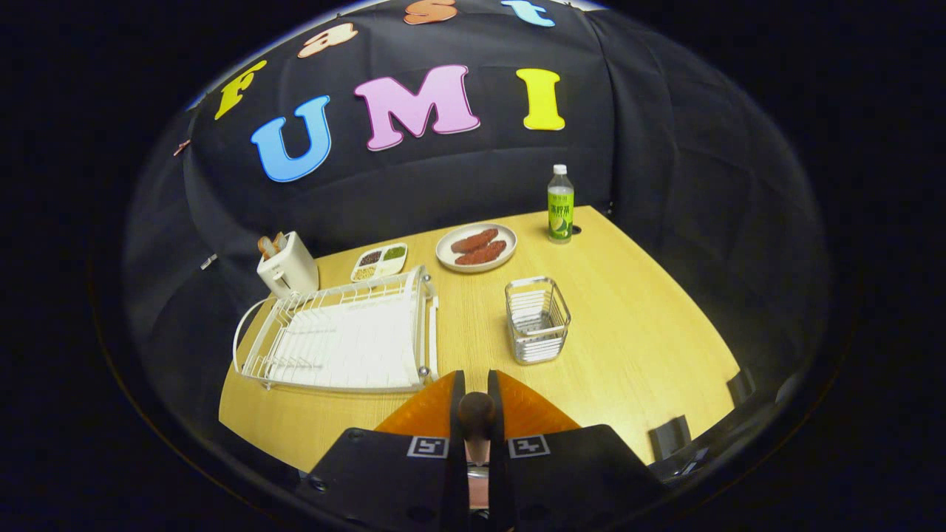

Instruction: Take the plate from the dish rack, then take the spoon from the basket and place it into the plate.

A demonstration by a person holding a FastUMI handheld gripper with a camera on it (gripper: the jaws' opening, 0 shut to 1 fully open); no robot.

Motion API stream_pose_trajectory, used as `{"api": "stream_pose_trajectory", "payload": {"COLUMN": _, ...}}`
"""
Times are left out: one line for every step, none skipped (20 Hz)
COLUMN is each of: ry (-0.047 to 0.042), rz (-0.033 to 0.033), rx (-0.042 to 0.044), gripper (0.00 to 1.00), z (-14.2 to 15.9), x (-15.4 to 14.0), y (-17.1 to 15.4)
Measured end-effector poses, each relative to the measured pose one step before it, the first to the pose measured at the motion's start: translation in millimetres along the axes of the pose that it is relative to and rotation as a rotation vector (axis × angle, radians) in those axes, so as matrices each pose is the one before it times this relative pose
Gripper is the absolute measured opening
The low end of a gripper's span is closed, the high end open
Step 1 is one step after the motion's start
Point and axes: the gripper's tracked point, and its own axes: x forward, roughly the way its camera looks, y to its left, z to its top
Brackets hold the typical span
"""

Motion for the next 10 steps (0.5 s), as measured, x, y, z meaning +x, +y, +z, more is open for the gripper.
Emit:
{"api": "stream_pose_trajectory", "payload": {"ry": 0.02094, "rz": -0.00049, "rx": -0.00279, "gripper": 0.14, "z": -12.07, "x": 2.74, "y": 0.85}}
{"api": "stream_pose_trajectory", "payload": {"ry": 0.01827, "rz": -0.00342, "rx": -0.00948, "gripper": 0.14, "z": -10.17, "x": 3.72, "y": -0.61}}
{"api": "stream_pose_trajectory", "payload": {"ry": 0.01365, "rz": -0.00458, "rx": -0.01086, "gripper": 0.14, "z": -8.10, "x": 5.09, "y": -1.13}}
{"api": "stream_pose_trajectory", "payload": {"ry": 0.01285, "rz": -0.00205, "rx": -0.00636, "gripper": 0.14, "z": -6.05, "x": 4.83, "y": -0.87}}
{"api": "stream_pose_trajectory", "payload": {"ry": 0.00843, "rz": 0.00190, "rx": -0.00014, "gripper": 0.14, "z": -3.60, "x": 4.83, "y": -0.20}}
{"api": "stream_pose_trajectory", "payload": {"ry": 0.00480, "rz": 0.00087, "rx": 0.00277, "gripper": 0.15, "z": -2.96, "x": 5.36, "y": -0.06}}
{"api": "stream_pose_trajectory", "payload": {"ry": 0.00595, "rz": -0.00194, "rx": 0.00148, "gripper": 0.14, "z": -2.13, "x": 5.73, "y": 0.21}}
{"api": "stream_pose_trajectory", "payload": {"ry": 0.00196, "rz": -0.00211, "rx": -0.00020, "gripper": 0.14, "z": -0.95, "x": 5.36, "y": -0.57}}
{"api": "stream_pose_trajectory", "payload": {"ry": 0.00252, "rz": -0.00305, "rx": -0.00120, "gripper": 0.14, "z": -0.71, "x": 5.22, "y": 0.47}}
{"api": "stream_pose_trajectory", "payload": {"ry": 0.00033, "rz": 0.00294, "rx": -0.00216, "gripper": 0.14, "z": -0.05, "x": 4.25, "y": 1.63}}
